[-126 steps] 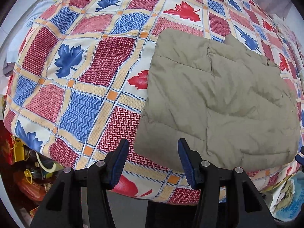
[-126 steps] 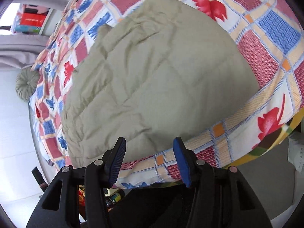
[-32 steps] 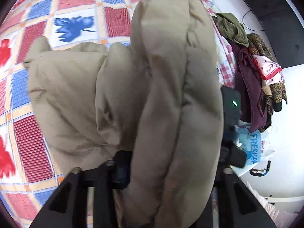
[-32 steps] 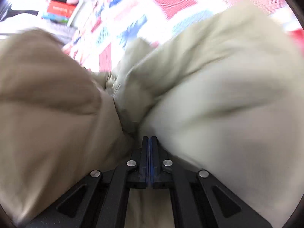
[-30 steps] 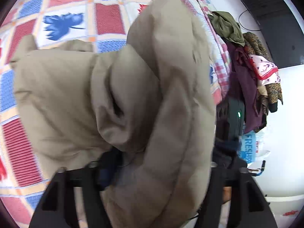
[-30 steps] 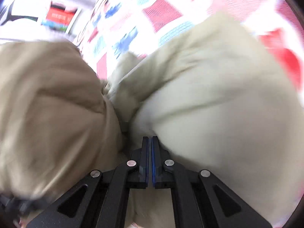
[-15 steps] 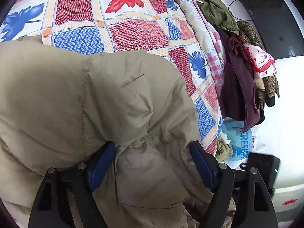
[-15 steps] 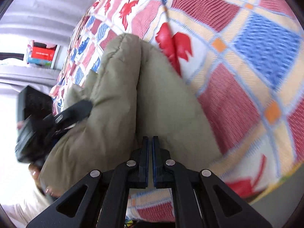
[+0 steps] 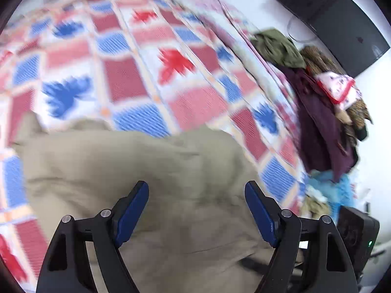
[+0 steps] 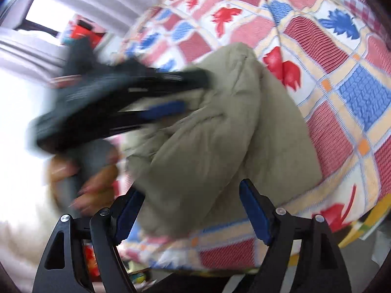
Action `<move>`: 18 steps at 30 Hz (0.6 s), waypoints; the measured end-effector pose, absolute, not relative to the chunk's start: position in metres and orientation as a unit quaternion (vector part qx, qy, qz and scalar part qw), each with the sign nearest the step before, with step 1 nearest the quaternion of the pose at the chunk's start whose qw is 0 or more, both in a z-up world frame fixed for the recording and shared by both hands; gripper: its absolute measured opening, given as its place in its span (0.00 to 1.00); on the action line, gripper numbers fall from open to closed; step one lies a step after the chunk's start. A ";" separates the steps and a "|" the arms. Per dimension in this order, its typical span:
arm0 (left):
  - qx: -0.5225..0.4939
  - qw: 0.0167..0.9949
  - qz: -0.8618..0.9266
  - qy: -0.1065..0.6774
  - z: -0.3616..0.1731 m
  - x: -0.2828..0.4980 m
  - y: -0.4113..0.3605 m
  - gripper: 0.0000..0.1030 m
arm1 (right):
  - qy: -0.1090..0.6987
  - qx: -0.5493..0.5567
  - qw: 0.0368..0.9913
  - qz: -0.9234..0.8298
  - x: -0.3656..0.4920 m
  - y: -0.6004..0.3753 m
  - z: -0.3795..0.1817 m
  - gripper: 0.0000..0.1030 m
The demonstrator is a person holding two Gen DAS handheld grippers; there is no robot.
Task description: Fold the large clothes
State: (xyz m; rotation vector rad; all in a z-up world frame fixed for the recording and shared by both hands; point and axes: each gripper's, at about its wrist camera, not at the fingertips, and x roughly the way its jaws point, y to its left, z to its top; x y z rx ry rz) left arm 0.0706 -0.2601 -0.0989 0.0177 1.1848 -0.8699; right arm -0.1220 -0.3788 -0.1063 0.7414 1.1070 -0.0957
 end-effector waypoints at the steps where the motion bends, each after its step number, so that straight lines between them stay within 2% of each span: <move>1: 0.015 0.760 -0.376 0.529 -0.097 0.077 -0.248 0.79 | 0.513 0.338 0.787 -0.059 -0.118 -0.380 -0.108 0.36; 2: 0.022 0.777 -0.352 0.522 -0.098 0.084 -0.235 0.79 | 0.518 0.327 0.787 -0.071 -0.114 -0.379 -0.110 0.19; 5: 0.034 0.792 -0.297 0.533 -0.119 0.104 -0.209 0.79 | 0.519 0.304 0.794 -0.088 -0.116 -0.381 -0.107 0.13; 9: 0.048 0.791 -0.278 0.544 -0.148 0.114 -0.214 0.79 | 0.521 0.263 0.804 -0.115 -0.125 -0.385 -0.102 0.12; 18: 0.099 0.789 -0.310 0.521 -0.171 0.100 -0.307 0.79 | 0.538 0.261 0.782 -0.178 -0.149 -0.413 -0.123 0.12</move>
